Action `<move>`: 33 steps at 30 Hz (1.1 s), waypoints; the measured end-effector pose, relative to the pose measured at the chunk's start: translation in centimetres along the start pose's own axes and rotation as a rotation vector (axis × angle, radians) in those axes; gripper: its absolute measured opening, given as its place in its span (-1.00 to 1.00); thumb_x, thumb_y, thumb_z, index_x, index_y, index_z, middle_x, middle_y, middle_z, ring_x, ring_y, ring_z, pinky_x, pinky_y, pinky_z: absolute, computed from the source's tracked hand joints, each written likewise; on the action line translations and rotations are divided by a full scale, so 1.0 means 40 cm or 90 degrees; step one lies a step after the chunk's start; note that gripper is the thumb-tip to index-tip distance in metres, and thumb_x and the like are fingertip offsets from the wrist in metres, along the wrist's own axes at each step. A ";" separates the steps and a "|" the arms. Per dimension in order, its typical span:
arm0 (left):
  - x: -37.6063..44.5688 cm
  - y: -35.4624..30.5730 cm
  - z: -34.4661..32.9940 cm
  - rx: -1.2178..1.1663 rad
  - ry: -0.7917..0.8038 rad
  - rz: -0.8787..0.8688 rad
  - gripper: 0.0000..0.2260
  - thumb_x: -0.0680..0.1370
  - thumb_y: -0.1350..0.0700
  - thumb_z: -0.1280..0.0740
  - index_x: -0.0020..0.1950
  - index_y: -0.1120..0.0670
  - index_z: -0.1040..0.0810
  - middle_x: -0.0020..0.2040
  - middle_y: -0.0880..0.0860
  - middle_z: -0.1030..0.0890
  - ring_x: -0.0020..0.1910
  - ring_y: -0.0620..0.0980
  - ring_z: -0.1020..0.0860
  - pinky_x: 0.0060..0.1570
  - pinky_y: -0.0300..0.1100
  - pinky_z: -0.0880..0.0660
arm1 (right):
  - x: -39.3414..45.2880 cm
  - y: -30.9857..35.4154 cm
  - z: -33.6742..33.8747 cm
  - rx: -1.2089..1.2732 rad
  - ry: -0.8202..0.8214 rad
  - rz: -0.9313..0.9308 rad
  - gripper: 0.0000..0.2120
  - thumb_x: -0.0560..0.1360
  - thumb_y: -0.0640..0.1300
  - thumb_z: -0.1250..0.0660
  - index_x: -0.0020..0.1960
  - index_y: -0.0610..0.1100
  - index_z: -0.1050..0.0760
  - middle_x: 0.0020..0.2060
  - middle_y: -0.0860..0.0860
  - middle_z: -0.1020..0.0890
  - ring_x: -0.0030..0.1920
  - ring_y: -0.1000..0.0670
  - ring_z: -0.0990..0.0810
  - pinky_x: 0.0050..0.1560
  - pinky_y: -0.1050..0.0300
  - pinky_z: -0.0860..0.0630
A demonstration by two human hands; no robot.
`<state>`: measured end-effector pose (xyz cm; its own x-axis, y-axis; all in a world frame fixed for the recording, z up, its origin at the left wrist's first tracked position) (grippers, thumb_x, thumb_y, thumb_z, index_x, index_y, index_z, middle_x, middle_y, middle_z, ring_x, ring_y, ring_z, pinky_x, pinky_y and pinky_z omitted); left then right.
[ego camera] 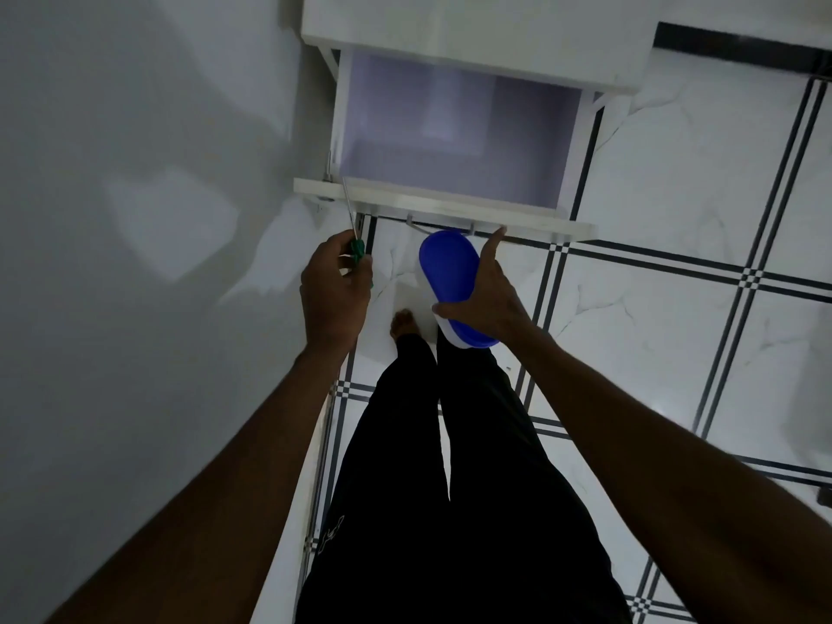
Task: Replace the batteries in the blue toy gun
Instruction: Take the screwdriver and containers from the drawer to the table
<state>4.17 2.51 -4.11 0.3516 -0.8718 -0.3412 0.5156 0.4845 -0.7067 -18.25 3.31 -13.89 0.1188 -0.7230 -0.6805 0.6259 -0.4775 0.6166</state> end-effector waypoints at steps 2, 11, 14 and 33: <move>0.017 -0.015 -0.009 -0.002 0.007 -0.009 -0.67 0.53 0.17 -0.38 0.29 0.17 -0.51 0.16 0.09 -0.61 0.06 0.00 -0.61 0.03 0.00 -0.62 | 0.034 0.017 0.028 0.000 -0.012 0.011 0.42 0.21 0.03 -0.64 0.50 -0.09 0.51 0.45 -0.14 -0.34 0.36 -0.19 -0.42 0.24 -0.16 -0.48; 0.097 -0.105 -0.055 0.014 0.029 -0.052 -0.66 0.50 0.15 -0.42 0.26 0.15 -0.55 0.09 0.05 -0.64 0.01 -0.06 -0.62 0.03 -0.04 -0.61 | 0.187 0.096 0.165 -0.018 -0.052 0.052 0.44 0.17 0.03 -0.64 0.50 -0.03 0.51 0.38 -0.20 -0.40 0.29 -0.20 -0.48 0.18 -0.22 -0.52; 0.122 -0.129 -0.068 0.022 0.029 -0.059 -0.66 0.49 0.14 -0.43 0.25 0.15 -0.56 0.08 0.05 -0.65 -0.01 -0.05 -0.62 0.03 -0.04 -0.61 | 0.223 0.121 0.212 -0.026 -0.051 0.070 0.41 0.20 -0.04 -0.64 0.52 -0.05 0.47 0.36 -0.22 -0.40 0.27 -0.20 -0.48 0.15 -0.15 -0.52; 0.054 -0.412 -0.059 0.012 0.127 -0.208 -0.62 0.46 0.17 -0.46 0.27 0.10 -0.55 -0.03 0.00 -0.65 -0.17 -0.26 -0.58 -0.11 -0.50 -0.48 | -0.079 0.110 0.440 -0.081 -0.222 0.036 0.25 0.29 0.14 -0.55 0.56 0.02 0.36 0.29 -0.22 -0.43 0.17 -0.21 -0.53 0.02 -0.09 -0.54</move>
<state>-5.40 -7.52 5.33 0.0075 -0.9767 -0.2147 0.5905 0.1776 -0.7873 -29.44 -5.31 -2.06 -0.0995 -0.8835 -0.4577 0.7196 -0.3816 0.5802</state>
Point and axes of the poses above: each hand's wrist, its own x-axis towards the middle knuckle, its own z-axis out of the back of the hand, y = z × x, the point moved 10 cm from there along x, towards the middle knuckle
